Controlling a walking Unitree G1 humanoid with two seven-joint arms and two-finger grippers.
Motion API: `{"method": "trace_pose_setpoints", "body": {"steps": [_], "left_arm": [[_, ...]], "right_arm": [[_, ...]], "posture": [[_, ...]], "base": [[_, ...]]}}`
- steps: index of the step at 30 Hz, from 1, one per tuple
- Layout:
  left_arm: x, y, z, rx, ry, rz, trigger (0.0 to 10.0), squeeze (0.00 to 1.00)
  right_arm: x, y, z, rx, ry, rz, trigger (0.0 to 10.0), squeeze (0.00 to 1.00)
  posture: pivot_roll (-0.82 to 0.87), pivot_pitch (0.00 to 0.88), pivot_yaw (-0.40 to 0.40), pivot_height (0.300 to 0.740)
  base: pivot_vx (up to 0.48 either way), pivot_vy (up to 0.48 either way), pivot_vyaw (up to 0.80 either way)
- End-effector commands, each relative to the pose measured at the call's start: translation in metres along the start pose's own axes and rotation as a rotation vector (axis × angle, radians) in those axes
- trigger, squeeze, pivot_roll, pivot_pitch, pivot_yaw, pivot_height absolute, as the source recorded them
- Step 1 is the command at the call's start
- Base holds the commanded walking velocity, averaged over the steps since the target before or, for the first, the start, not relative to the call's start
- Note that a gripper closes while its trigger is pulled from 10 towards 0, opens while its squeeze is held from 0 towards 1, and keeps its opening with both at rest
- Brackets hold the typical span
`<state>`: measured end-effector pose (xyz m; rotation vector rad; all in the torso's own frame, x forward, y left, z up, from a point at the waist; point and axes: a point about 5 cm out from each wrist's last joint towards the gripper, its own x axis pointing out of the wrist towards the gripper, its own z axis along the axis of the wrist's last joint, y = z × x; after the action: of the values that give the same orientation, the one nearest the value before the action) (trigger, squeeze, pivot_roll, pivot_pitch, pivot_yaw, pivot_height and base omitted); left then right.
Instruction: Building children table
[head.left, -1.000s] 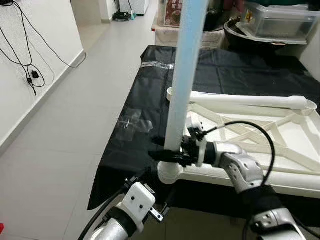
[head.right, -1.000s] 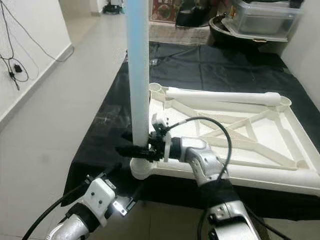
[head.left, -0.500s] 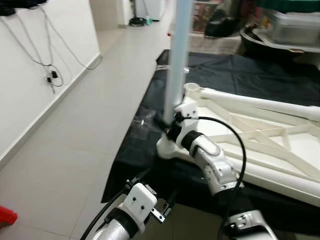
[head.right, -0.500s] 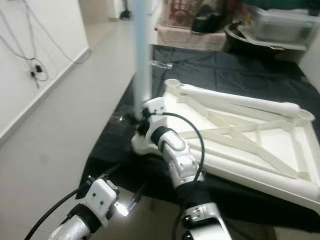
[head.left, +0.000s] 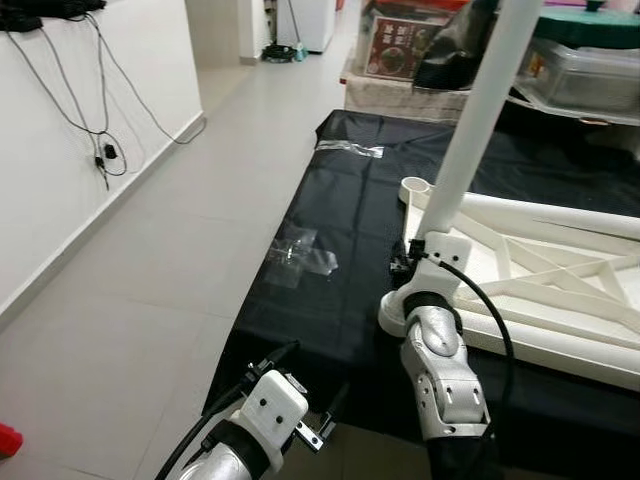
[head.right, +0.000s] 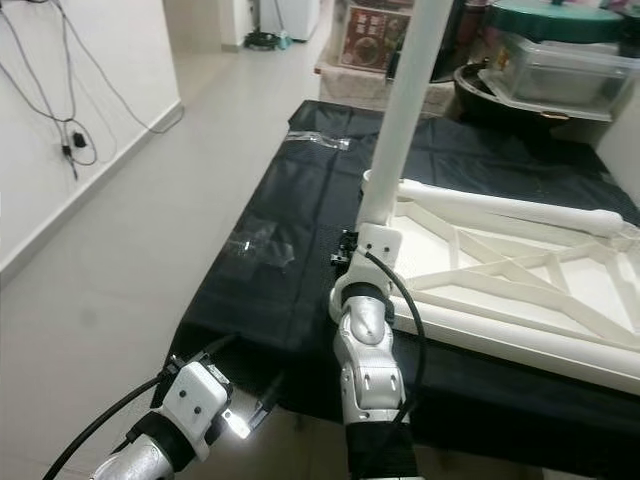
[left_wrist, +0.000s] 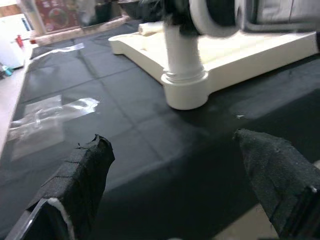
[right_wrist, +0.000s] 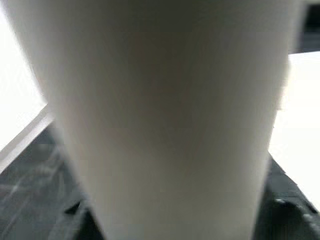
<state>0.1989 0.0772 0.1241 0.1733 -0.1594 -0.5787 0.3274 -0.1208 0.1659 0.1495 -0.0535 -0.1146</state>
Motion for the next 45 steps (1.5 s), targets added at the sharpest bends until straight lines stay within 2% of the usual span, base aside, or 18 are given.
{"method": "trace_pose_setpoints", "body": {"steps": [1,2,3,7,8,11,16,21,22,23,24,28,35,36,37,38,39,45], "left_arm": [[-0.001,-0.002,-0.004,-0.005,0.023,-0.006,10.0,0.0],[-0.001,-0.002,-0.004,-0.006,0.022,-0.005,10.0,0.0],[0.0,-0.002,-0.004,-0.006,0.022,-0.005,10.0,0.0],[0.0,-0.001,-0.004,-0.005,0.022,-0.004,10.0,0.0],[0.0,-0.001,-0.004,-0.006,0.022,-0.005,10.0,0.0],[0.0,-0.001,-0.004,-0.006,0.022,-0.005,10.0,0.0],[0.0,-0.001,-0.005,-0.005,0.022,-0.004,10.0,0.0],[0.0,-0.001,-0.004,-0.004,0.021,-0.002,10.0,0.0],[-0.001,-0.001,-0.004,-0.003,0.021,-0.001,10.0,0.0],[-0.001,-0.001,-0.004,-0.003,0.021,0.0,10.0,0.0],[-0.001,-0.002,-0.004,-0.003,0.021,0.0,10.0,0.0],[-0.001,-0.002,-0.004,-0.005,0.022,0.0,10.0,0.0],[-0.002,-0.002,-0.005,-0.007,0.024,-0.001,10.0,0.0],[-0.002,-0.002,-0.005,-0.008,0.025,-0.003,10.0,0.0],[-0.002,-0.002,-0.005,-0.008,0.025,-0.003,10.0,0.0],[-0.002,-0.002,-0.005,-0.008,0.025,-0.004,10.0,0.0],[-0.003,-0.002,-0.006,-0.009,0.027,-0.007,10.0,0.0],[-0.003,-0.002,-0.006,-0.007,0.028,-0.014,10.0,0.0]], "right_arm": [[-0.004,0.016,-0.009,0.084,0.026,0.068,10.0,1.0],[-0.002,0.02,-0.005,0.091,-0.003,0.123,10.0,1.0],[0.0,0.025,-0.001,0.139,-0.01,0.227,10.0,0.0],[0.004,0.028,0.009,0.171,-0.023,0.473,10.0,0.0],[0.001,0.03,0.008,0.178,0.076,0.75,10.0,0.0],[0.0,0.029,0.008,0.186,0.104,0.82,10.0,0.0],[-0.02,0.021,-0.001,0.005,0.275,1.4,10.0,0.0],[-0.018,0.031,-0.003,0.025,0.314,1.508,10.0,0.0],[-0.018,0.034,-0.003,0.017,0.319,1.534,5.1,0.0],[-0.018,0.036,-0.004,0.015,0.326,1.555,3.6,0.0],[-0.016,0.039,-0.005,0.005,0.327,1.549,0.0,0.0],[-0.01,0.045,-0.004,-0.024,0.27,1.464,0.0,0.0],[0.014,0.043,0.0,-0.063,0.147,1.063,0.0,0.0],[0.025,0.034,0.001,-0.057,0.121,0.835,0.0,0.0],[0.025,0.034,0.001,-0.057,0.121,0.835,0.0,0.0],[0.033,0.024,0.002,-0.052,0.104,0.649,0.0,0.0],[0.036,-0.004,0.001,-0.054,0.069,0.278,0.0,0.0],[0.01,-0.028,-0.006,-0.026,0.051,-0.114,0.0,0.0]], "posture": [[0.08,0.13,-0.053,0.74],[0.08,0.13,-0.053,0.74],[0.08,0.13,-0.053,0.74],[0.08,0.129,-0.051,0.74],[0.08,0.129,-0.051,0.74],[0.08,0.129,-0.051,0.74],[0.09,0.129,-0.057,0.74],[0.09,0.13,-0.057,0.74],[0.1,0.127,-0.059,0.74],[0.1,0.127,-0.059,0.74],[0.1,0.126,-0.059,0.74],[0.1,0.126,-0.061,0.74],[0.09,0.12,-0.061,0.74],[0.09,0.117,-0.055,0.74],[0.09,0.117,-0.055,0.74],[0.09,0.115,-0.052,0.74],[0.08,0.111,-0.049,0.74],[0.09,0.107,-0.045,0.74]], "base": [[0.0,0.0,0.0],[0.0,0.0,0.0],[0.0,0.0,0.0],[0.0,0.0,0.0],[0.0,0.0,0.0],[0.0,0.0,0.0],[0.0,0.0,0.0],[0.0,0.0,0.0],[0.0,0.0,0.0],[0.0,0.0,0.0],[0.0,0.0,0.0],[0.0,0.0,0.0],[0.0,0.0,0.0],[0.0,0.0,0.0],[0.0,0.0,0.0],[0.0,0.0,0.0],[0.0,0.0,0.0],[0.0,0.0,0.0]]}}
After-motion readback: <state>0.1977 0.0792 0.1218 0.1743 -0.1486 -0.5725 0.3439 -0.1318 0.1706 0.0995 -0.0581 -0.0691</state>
